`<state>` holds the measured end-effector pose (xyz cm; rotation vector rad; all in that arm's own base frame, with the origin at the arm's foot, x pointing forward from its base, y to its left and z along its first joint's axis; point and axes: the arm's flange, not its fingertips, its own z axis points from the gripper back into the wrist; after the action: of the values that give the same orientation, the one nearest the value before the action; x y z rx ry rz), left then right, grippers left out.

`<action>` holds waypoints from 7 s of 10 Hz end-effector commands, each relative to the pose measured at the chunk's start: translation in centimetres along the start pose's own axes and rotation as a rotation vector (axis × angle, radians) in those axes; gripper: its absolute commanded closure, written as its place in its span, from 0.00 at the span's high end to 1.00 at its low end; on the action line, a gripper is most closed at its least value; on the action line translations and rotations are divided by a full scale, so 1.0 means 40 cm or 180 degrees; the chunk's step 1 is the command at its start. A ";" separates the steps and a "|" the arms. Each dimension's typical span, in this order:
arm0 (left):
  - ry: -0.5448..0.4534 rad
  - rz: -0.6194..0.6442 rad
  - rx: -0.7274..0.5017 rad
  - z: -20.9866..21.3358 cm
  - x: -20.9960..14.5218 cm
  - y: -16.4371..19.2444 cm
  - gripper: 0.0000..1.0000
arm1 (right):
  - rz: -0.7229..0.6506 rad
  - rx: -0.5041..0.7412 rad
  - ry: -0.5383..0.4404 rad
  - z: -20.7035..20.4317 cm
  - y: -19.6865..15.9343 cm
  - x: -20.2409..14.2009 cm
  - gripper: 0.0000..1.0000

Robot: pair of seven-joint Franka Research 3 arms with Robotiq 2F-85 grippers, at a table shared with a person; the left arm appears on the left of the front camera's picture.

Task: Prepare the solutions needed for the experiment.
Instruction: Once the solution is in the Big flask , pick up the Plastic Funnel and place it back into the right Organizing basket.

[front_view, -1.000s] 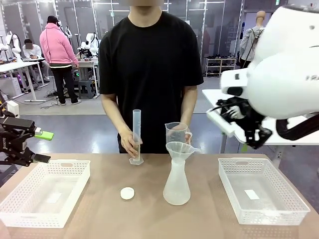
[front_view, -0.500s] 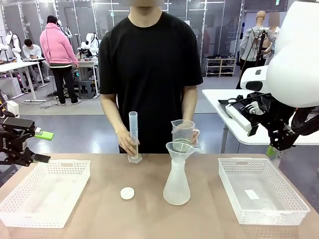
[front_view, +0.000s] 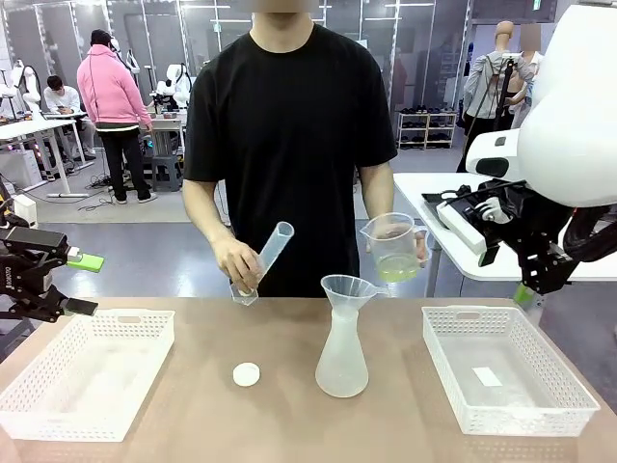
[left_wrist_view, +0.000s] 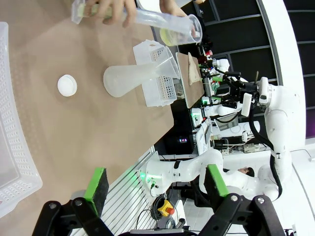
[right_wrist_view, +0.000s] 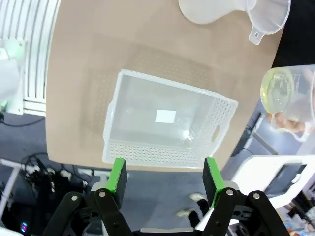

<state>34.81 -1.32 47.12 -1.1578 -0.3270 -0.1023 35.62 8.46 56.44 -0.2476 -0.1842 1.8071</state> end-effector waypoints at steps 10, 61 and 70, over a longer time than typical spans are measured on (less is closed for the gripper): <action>-0.0023 0.0010 -0.0078 -0.004 0.005 -0.008 1.00 | -0.4084 0.2291 -0.3610 -0.207 0.058 -0.164 0.78; -0.0023 0.0010 -0.0078 -0.004 0.005 -0.008 1.00 | -0.5662 0.3272 -0.3591 -0.320 0.070 -0.288 0.78; -0.0023 0.0010 -0.0078 -0.004 0.005 -0.008 1.00 | -0.5030 0.1977 -0.2612 -0.212 -0.114 -0.155 0.78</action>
<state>34.81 -1.35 47.13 -1.1574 -0.3265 -0.1031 42.19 3.00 50.09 0.9694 -0.2327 0.1751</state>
